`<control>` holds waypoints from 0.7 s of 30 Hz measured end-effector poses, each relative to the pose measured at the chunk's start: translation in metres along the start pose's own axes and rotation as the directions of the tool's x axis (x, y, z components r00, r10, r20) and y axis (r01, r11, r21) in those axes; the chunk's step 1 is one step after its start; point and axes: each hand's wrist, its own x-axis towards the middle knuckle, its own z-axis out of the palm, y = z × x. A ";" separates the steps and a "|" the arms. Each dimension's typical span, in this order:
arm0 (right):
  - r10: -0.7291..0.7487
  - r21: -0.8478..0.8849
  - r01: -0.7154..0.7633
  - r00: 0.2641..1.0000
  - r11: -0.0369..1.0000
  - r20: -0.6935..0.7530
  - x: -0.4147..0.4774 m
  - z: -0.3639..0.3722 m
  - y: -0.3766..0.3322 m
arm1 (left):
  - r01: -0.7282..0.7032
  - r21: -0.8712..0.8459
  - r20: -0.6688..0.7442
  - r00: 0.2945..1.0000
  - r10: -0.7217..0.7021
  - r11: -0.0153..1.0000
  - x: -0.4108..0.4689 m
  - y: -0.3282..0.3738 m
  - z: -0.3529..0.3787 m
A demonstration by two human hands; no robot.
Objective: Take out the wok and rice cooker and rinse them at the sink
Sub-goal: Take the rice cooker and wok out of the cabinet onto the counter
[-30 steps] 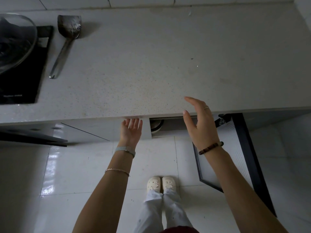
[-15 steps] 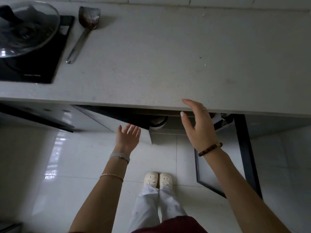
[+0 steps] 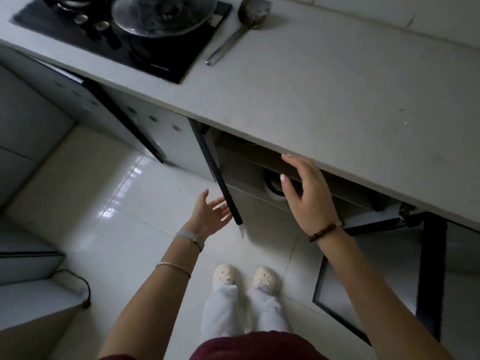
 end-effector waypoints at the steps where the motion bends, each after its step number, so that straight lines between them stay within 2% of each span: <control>1: -0.006 0.004 0.006 1.000 1.000 0.016 0.002 0.007 -0.005 | 0.003 0.021 -0.009 1.000 -0.003 1.000 -0.003 0.005 -0.007; 6: -0.032 0.019 0.031 0.998 0.999 0.061 0.014 0.041 -0.034 | 0.017 0.121 -0.063 0.998 -0.009 0.993 -0.015 0.036 -0.053; 11: -0.043 0.054 0.038 0.994 0.998 0.100 0.027 0.089 -0.074 | -0.031 0.282 -0.062 0.997 0.051 0.959 -0.030 0.089 -0.115; 16: -0.054 0.071 0.047 0.993 0.996 0.108 0.034 0.135 -0.108 | -0.048 0.505 -0.067 0.993 0.095 0.862 -0.043 0.155 -0.160; 21: -0.042 0.088 0.031 0.991 0.996 0.130 0.040 0.169 -0.130 | -0.080 0.672 -0.117 0.970 0.211 0.736 -0.046 0.206 -0.173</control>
